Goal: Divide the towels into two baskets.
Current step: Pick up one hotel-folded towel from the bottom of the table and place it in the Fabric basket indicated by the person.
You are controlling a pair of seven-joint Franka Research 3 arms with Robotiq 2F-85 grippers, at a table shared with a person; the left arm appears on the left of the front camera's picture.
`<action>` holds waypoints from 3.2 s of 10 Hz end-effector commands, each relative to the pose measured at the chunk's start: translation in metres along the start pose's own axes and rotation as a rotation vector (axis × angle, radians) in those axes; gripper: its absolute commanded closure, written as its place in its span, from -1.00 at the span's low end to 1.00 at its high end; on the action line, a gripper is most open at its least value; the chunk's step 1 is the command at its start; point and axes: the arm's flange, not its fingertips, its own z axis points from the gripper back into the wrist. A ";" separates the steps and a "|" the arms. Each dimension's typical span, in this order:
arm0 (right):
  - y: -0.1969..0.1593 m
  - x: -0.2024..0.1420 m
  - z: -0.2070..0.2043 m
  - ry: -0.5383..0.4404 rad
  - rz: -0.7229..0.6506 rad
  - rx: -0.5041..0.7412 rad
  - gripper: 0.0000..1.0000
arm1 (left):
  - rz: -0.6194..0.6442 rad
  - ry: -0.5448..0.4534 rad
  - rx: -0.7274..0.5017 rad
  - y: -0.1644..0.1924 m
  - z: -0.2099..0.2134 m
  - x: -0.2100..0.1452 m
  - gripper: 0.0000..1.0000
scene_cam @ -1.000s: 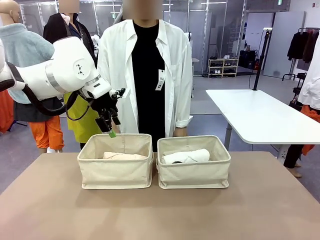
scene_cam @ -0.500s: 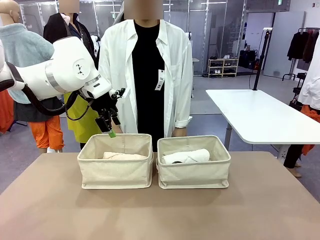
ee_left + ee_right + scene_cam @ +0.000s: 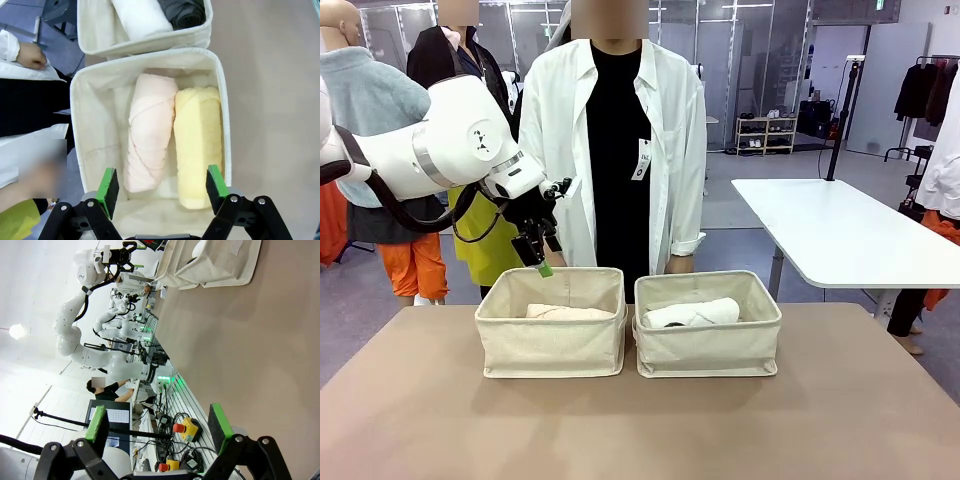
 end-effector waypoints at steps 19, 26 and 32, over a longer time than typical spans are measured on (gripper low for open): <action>0.004 -0.001 -0.001 0.002 -0.002 -0.003 -1.00 | 1.700 -1.239 -0.590 -0.309 0.028 -0.493 -0.77; 0.004 -0.001 -0.001 0.002 -0.002 -0.003 -1.00 | 1.700 -1.239 -0.590 -0.309 0.028 -0.493 -0.77; 0.004 -0.001 -0.001 0.002 -0.002 -0.003 -1.00 | 1.700 -1.239 -0.590 -0.309 0.028 -0.493 -0.77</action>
